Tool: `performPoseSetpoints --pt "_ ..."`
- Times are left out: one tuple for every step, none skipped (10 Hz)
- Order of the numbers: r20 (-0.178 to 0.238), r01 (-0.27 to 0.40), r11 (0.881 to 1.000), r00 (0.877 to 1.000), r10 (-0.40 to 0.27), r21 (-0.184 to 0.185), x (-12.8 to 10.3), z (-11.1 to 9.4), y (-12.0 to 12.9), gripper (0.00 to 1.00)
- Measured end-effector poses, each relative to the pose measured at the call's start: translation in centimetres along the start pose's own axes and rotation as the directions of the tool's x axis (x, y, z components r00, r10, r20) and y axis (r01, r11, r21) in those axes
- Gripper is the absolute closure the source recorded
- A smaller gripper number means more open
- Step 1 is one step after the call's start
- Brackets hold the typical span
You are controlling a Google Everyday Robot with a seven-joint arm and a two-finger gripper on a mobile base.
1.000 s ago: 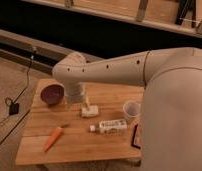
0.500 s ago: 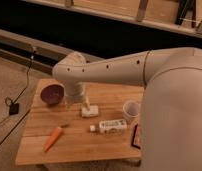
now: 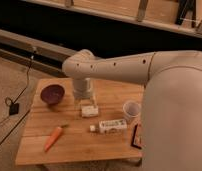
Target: Place the ceramic cup in the ceramic bowl
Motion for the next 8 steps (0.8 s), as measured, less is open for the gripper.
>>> performPoseSetpoints --pt "-0.008 -0.011 1.0 1.0 0.011 -0.002 -0.9 0.1 -2.3 0.35" --pt "-0.008 -0.018 1.0 1.0 0.018 -0.006 -1.4 0.0 -3.7 0.35" --pt "-0.005 -0.028 1.0 1.0 0.028 -0.01 -2.0 0.0 -5.4 0.35" --pt "-0.005 -0.037 0.999 0.999 0.037 -0.013 -2.2 0.2 -6.9 0.35" --pt "-0.004 -0.049 0.999 0.999 0.049 -0.015 -2.4 0.4 -8.5 0.35" --pt "0.003 -0.061 0.998 0.998 0.061 -0.022 -2.6 0.7 -9.9 0.35" --pt "0.004 -0.072 0.997 0.997 0.072 -0.022 -2.5 0.9 -11.1 0.35" --pt "0.013 -0.092 0.995 0.996 0.093 -0.028 -2.4 1.4 -13.0 0.35"
